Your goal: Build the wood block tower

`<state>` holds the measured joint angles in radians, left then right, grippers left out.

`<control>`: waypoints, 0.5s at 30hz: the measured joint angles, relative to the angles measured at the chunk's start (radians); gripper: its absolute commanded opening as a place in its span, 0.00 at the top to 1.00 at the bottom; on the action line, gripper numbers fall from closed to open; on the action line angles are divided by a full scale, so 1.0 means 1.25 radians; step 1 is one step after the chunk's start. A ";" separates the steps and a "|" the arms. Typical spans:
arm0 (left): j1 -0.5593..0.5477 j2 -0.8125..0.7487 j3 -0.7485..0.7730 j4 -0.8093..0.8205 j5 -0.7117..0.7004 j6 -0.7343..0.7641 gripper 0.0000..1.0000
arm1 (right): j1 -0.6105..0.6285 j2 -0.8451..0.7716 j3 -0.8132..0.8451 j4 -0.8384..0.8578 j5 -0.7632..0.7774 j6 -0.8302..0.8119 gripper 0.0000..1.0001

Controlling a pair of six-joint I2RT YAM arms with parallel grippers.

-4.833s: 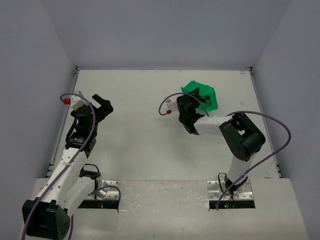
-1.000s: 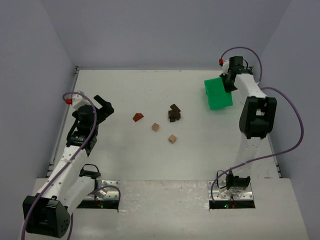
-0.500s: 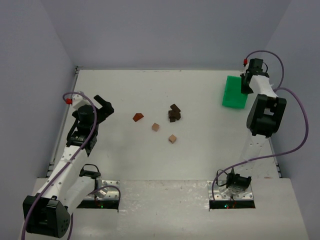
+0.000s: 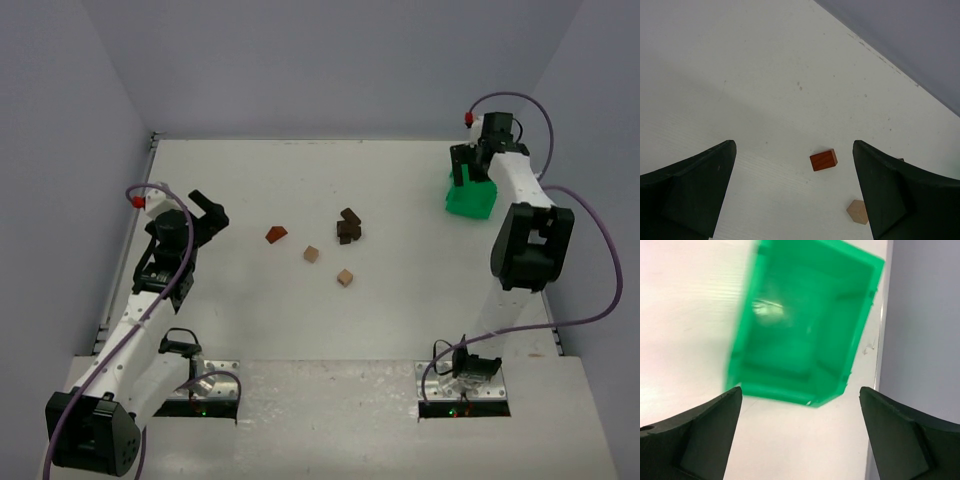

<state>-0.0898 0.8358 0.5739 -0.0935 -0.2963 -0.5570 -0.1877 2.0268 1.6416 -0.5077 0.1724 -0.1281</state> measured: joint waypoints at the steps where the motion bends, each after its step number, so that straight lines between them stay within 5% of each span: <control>1: 0.000 0.000 0.000 0.000 0.003 0.000 0.00 | 0.022 -0.041 -0.025 0.004 -0.001 -0.015 0.01; 5: 0.000 -0.001 0.000 0.003 0.025 0.002 0.00 | 0.192 -0.241 -0.143 0.063 -0.044 -0.117 0.01; 9: 0.000 -0.001 0.000 0.005 0.061 0.002 0.00 | 0.382 -0.405 -0.286 0.121 -0.232 -0.233 0.01; 15: 0.000 -0.012 -0.008 0.018 0.109 0.002 0.00 | 0.461 -0.496 -0.440 0.084 -0.465 -0.377 0.01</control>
<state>-0.0898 0.8204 0.5641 -0.0714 -0.1607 -0.5541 0.3885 1.4062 1.0918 -0.4027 -0.4089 -0.5997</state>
